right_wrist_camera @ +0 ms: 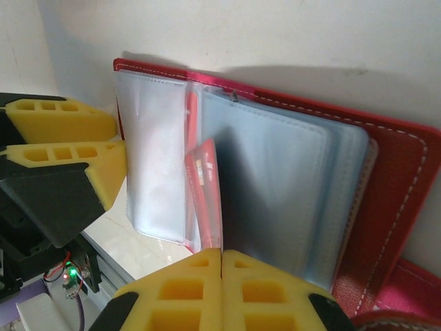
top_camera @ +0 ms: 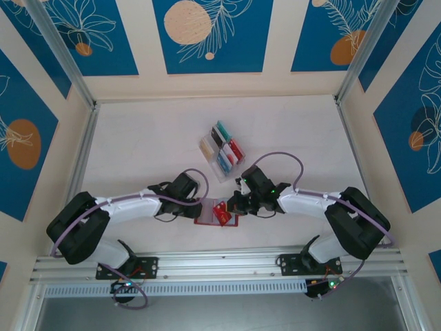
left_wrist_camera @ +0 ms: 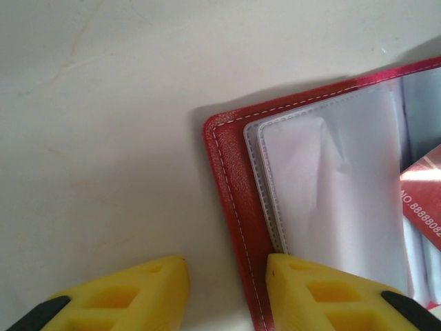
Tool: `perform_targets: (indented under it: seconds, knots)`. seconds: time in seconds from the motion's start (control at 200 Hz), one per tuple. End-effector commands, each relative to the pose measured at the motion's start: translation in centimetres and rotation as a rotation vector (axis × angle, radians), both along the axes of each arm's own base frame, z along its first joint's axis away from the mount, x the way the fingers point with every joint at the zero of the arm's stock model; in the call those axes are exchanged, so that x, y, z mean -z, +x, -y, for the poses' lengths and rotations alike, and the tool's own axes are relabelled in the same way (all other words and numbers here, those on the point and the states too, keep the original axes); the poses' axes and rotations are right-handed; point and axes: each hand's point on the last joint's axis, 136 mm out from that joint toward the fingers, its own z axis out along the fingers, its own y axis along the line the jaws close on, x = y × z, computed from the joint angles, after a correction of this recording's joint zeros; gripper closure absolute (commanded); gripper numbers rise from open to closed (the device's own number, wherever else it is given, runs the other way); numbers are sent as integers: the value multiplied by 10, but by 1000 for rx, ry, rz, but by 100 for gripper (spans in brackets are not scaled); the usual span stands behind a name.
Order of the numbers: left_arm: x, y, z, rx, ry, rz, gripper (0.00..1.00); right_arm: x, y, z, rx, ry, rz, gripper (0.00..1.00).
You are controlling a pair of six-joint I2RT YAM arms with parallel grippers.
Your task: Put the credit cards into the card holder
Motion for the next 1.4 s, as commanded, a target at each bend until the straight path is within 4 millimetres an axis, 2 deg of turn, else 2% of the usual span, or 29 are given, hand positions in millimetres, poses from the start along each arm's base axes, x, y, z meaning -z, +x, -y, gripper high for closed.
perform_targets:
  seconds: [0.0, 0.245, 0.54, 0.95, 1.39]
  knots:
    - [15, -16, 3, 14, -6, -43, 63, 2, -2, -5, -5, 23, -20, 100]
    - [19, -20, -8, -10, 26, -44, 65, -4, 3, -6, -7, 52, -7, 100]
    - [20, -25, -7, -10, 27, -54, 65, 8, 12, -11, 32, 64, -6, 100]
    - [28, -36, -12, 5, 71, -61, 66, 27, 10, 6, 164, -64, 35, 100]
    - [40, -51, -12, 22, 99, -80, 68, 32, 14, 12, 237, -137, 59, 100]
